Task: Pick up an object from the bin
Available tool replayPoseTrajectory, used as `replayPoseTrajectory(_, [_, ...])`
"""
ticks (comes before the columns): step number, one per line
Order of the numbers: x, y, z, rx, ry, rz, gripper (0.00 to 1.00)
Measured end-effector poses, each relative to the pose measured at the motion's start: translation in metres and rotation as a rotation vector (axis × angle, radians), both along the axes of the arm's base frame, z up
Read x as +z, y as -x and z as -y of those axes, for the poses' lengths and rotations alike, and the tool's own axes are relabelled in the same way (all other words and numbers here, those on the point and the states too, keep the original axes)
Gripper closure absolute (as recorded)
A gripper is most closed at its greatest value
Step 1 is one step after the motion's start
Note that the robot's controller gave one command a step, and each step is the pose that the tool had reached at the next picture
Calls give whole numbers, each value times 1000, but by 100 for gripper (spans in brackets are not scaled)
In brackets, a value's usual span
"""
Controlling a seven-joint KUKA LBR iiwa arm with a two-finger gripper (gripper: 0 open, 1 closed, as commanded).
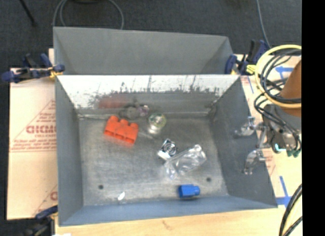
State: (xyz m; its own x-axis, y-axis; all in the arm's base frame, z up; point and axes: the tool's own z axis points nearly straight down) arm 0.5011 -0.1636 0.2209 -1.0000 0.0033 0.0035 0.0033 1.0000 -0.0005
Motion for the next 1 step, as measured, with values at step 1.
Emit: replayPoseTrajectory(1, [-149, -27, -60, 175, 5, 15, 0])
